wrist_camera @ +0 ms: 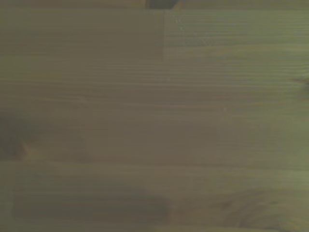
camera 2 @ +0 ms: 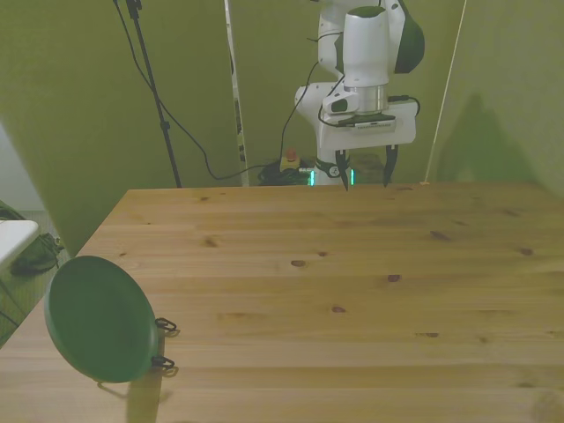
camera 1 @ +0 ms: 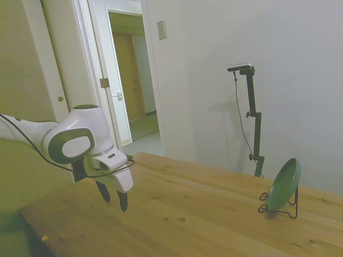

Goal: Unload the plate

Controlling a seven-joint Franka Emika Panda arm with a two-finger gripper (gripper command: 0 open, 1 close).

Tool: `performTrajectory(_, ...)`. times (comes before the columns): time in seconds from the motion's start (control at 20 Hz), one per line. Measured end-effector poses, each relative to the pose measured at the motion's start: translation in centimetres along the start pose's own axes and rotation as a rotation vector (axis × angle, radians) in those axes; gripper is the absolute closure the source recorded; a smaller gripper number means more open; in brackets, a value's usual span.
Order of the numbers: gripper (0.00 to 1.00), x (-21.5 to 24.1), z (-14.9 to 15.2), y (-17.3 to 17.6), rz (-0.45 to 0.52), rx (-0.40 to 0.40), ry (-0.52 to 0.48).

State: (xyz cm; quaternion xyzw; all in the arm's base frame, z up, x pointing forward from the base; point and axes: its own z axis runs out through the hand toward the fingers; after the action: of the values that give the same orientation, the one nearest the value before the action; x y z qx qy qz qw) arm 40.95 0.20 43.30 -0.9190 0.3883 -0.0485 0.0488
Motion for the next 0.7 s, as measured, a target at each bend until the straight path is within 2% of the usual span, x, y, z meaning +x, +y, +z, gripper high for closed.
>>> performTrajectory(0.35, 0.00, 1.7, -1.2, 1.4, 0.036, -0.002, 0.037)
performTrajectory(0.7, 0.00, 5.6, -6.8, 6.1, 0.133, -0.013, 0.142)
